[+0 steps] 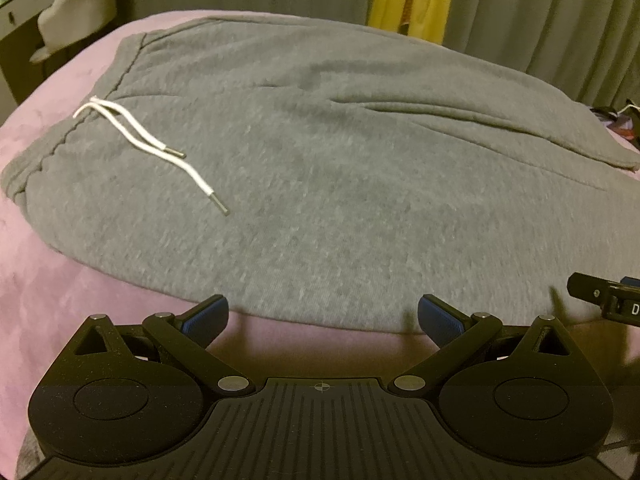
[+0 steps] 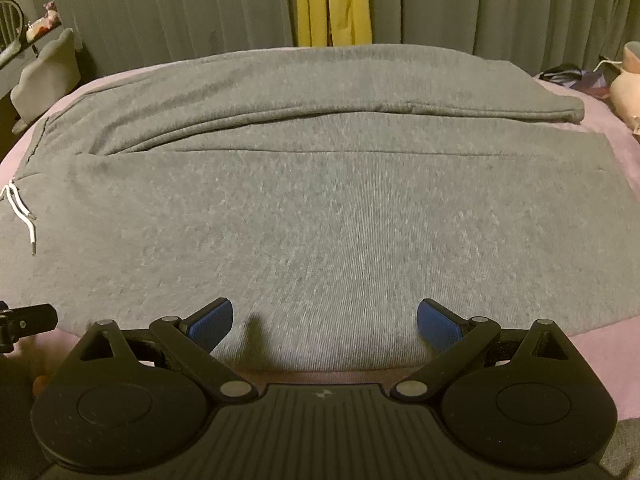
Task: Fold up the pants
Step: 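Grasp the grey pant leg hem with the right gripper and lift it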
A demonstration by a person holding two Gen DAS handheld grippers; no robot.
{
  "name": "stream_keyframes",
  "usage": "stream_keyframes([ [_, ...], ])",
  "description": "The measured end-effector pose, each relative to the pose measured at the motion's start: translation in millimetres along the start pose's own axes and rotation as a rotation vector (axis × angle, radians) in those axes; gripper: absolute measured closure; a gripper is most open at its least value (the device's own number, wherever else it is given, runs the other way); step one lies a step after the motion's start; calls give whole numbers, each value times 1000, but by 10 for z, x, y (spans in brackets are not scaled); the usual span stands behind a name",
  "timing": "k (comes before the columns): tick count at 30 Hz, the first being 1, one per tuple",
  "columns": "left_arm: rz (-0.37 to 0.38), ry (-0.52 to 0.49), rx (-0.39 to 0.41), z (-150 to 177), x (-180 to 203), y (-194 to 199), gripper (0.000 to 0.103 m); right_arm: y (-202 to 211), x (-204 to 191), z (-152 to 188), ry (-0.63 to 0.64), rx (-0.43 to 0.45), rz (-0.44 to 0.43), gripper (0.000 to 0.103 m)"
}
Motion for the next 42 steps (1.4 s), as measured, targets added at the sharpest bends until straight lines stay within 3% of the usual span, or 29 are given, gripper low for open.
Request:
stream_keyframes([
  [7, -14, 15, 42, -173, -7, -11, 0, -224, 68, -167, 0, -66, 41, 4],
  [11, -60, 92, 95, -516, -69, -99, 0, -531, 155, -232, 9, -151, 98, 4],
  [14, -127, 173, 166, -826, -192, -189, 0, -656, 262, -233, -37, -155, 85, 4],
  [17, -243, 255, 242, -1066, -386, -334, 0, -722, 309, -271, -58, -157, 69, 4],
  [19, -314, 294, 273, -1123, -540, -462, 0, -782, 328, -302, -37, -166, 63, 4],
  [21, -396, 316, 281, -1073, -728, -637, 0, -836, 318, -400, -12, -231, 50, 4],
  [23, -479, 323, 271, -960, -879, -775, 0, -856, 341, -618, -15, -288, 16, 4],
  [25, -498, 355, 234, -944, -1000, -870, 0, -819, 444, -1034, -52, -175, -46, 4],
  [28, -464, 449, 255, -963, -1110, -918, 0, -995, 634, -1853, -124, -62, -22, 8],
  [30, -467, 427, 290, -962, -1057, -965, 0, -1238, 758, -2383, -203, -14, -26, 23],
  [32, -467, 380, 287, -959, -1000, -1036, 0, -1593, 914, -2853, -365, -24, -17, 53],
  [34, -489, 333, 278, -969, -944, -1121, 0, -1953, 1023, -3140, -512, -48, -25, 59],
  [39, -504, 292, 292, -973, -895, -1222, 0, -2676, 1117, -3335, -645, -155, 152, 59],
  [42, -506, 301, 310, -955, -891, -1241, 0, -2831, 1200, -3292, -730, -177, 188, 53],
])
Point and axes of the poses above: each gripper's, at about its wrist camera, not at the fingertips, and y roughly against the way its jaws point, x to its right, z to its underside, the point moved 3 cm from there along -y, roughly the way its jaws point, and after that the axes turned 4 degrees about x, right-handed, at the moved point
